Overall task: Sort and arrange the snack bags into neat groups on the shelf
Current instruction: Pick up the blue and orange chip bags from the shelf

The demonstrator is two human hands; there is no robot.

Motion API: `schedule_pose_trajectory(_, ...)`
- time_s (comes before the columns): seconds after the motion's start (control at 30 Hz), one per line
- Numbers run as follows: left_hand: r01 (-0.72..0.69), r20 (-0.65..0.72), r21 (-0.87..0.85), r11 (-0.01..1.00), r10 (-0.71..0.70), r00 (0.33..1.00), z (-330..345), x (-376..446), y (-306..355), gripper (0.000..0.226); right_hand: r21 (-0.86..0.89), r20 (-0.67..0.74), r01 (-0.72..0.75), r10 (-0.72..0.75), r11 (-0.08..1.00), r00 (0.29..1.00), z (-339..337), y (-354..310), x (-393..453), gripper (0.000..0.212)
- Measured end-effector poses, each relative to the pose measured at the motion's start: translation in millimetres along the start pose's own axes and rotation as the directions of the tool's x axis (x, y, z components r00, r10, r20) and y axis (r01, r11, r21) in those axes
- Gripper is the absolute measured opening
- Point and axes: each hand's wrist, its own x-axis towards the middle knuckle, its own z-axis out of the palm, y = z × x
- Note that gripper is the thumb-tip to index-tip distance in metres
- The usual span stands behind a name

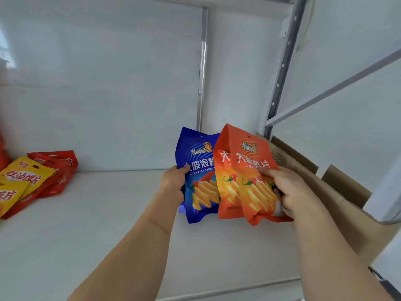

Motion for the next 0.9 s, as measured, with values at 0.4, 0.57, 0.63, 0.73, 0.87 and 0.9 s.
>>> schedule_pose_trajectory(0.4, -0.042, -0.08, 0.217, 0.975, 0.06, 0.995, 28, 21, 0, 0.039, -0.043, 0.0, 0.076, -0.076, 0.996, 0.997, 5, 12, 44, 0.014)
schedule_pose_trajectory(0.57, -0.253, -0.111, 0.768, 0.589, 0.511, 0.852, 16, 4, 3, 0.048, -0.288, -0.202, 0.197, -0.26, 0.937, 0.944, 17, 38, 57, 0.024)
schedule_pose_trajectory(0.63, -0.296, -0.014, 0.882, 0.366, 0.649, 0.761, 12, -9, 0, 0.039, -0.385, -0.257, 0.21, -0.323, 0.899, 0.911, 22, 43, 55, 0.03)
schedule_pose_trajectory(0.73, -0.332, 0.155, 0.942, 0.055, 0.806, 0.572, 1, -24, -6, 0.024, -0.428, -0.271, 0.235, -0.372, 0.873, 0.888, 25, 36, 49, 0.038)
schedule_pose_trajectory(0.87, -0.279, 0.342, 0.928, -0.246, 0.86, 0.379, -34, -36, -14, 0.023, -0.679, -0.246, 0.308, -0.601, 0.666, 0.76, 34, 25, 36, 0.066)
schedule_pose_trajectory(0.9, -0.263, 0.362, 0.924, -0.278, 0.856, 0.369, -44, -41, -14, 0.028, -0.741, -0.205, 0.344, -0.682, 0.577, 0.702, 40, 23, 30, 0.061)
